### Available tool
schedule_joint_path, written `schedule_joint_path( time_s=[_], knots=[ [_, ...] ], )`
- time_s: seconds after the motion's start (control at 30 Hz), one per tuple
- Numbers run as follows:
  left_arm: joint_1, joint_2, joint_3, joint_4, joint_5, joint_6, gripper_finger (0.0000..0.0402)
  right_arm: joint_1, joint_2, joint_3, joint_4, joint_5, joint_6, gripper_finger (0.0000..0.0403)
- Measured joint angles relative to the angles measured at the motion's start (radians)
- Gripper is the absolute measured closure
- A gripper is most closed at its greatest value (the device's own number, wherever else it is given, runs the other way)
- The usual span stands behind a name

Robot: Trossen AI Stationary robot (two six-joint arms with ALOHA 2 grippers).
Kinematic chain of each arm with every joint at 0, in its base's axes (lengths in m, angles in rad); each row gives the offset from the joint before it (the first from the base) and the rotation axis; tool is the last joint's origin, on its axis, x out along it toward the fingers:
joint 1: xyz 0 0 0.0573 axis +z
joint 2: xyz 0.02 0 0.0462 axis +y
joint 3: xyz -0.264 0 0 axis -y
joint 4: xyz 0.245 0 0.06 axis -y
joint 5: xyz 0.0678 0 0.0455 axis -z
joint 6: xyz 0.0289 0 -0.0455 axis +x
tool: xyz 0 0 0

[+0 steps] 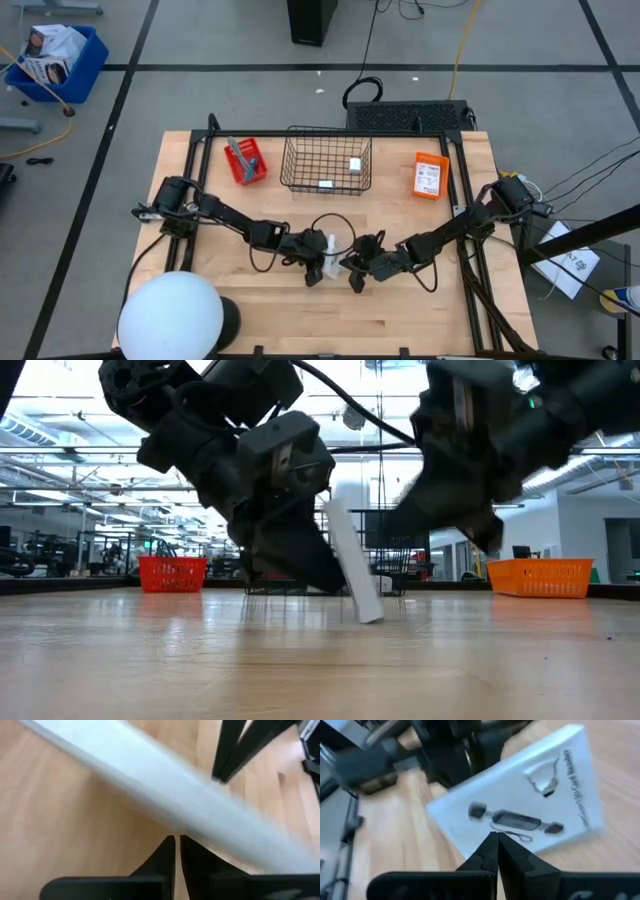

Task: Pick and place items into bin
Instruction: Put the card reader box into the orange bin

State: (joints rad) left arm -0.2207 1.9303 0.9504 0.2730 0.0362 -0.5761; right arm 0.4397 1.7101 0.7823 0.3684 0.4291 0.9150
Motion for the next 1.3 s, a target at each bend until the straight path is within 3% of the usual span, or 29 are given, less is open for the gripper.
schedule_joint_path(
  time_s=[0.37, 0.63, 0.83, 0.97, 1.1, 1.3],
  knots=[
    [0.001, 0.0, -0.002, 0.038, 0.013, 0.006, 0.0398, -0.002, 0.044, 0.002, 0.022, 0.011, 0.033, 0.0403],
    [0.0, 0.0, -0.002, 0.016, 0.014, 0.025, 0.0375, -0.006, -0.004, 0.002, -0.005, 0.001, 0.006, 0.0403],
    [0.0, 0.0, -0.002, 0.016, 0.014, 0.044, 0.0384, -0.035, -0.002, 0.002, 0.068, -0.001, -0.037, 0.0403],
    [-0.006, 0.0, -0.002, -0.009, 0.014, 0.048, 0.0397, -0.072, -0.002, 0.006, 0.077, -0.107, -0.038, 0.04],
    [-0.006, -0.001, -0.003, -0.077, 0.014, 0.059, 0.0391, -0.095, -0.002, 0.012, 0.058, -0.173, -0.02, 0.0367],
    [-0.006, -0.002, -0.003, -0.112, 0.014, 0.108, 0.0366, -0.125, -0.002, 0.012, 0.031, -0.254, -0.042, 0.0286]
  ],
)
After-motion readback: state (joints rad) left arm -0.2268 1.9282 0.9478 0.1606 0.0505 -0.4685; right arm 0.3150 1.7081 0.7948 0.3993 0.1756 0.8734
